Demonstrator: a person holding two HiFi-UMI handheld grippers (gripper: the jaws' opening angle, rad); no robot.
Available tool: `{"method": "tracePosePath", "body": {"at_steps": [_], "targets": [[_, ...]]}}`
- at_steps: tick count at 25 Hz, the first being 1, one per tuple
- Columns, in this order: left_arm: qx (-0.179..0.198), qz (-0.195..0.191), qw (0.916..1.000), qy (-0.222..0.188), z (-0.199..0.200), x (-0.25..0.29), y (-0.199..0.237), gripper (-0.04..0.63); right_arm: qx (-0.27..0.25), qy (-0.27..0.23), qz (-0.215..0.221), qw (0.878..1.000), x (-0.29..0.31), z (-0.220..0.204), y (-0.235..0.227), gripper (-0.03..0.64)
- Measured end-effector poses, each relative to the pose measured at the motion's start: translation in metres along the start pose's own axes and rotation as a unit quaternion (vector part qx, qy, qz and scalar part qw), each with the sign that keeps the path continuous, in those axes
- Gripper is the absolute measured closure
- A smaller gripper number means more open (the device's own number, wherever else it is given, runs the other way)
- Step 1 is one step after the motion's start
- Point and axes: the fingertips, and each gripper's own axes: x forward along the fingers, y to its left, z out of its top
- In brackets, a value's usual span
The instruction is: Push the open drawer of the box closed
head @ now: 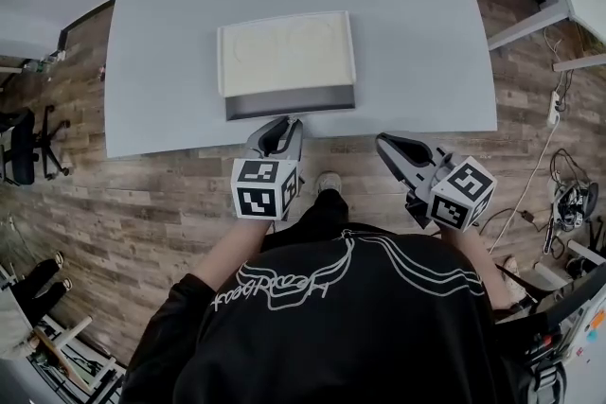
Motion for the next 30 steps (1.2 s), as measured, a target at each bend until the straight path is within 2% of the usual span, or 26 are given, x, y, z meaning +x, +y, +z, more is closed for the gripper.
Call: {"method": "tracePosePath", "body": {"at_steps": [22, 26, 30], "targets": [[0.015, -0.001, 0.9999, -0.005, 0.028, 0.026, 0.016, 0.506, -0.012, 0.008, 0.013, 1.000, 0.005, 0.007, 0.006, 0.607], [0.009, -0.010, 0.9999, -0.010, 0.019, 0.005, -0.002, 0.482, -0.025, 0.004, 0.026, 0.999, -0.006, 0.001, 0.024, 0.607], [-0.003, -0.041, 0.9988, -0.028, 0.007, -0.038, -0.035, 0.483, -0.048, -0.005, 0.043, 0.998, -0.021, -0.005, 0.053, 0.607]]}}
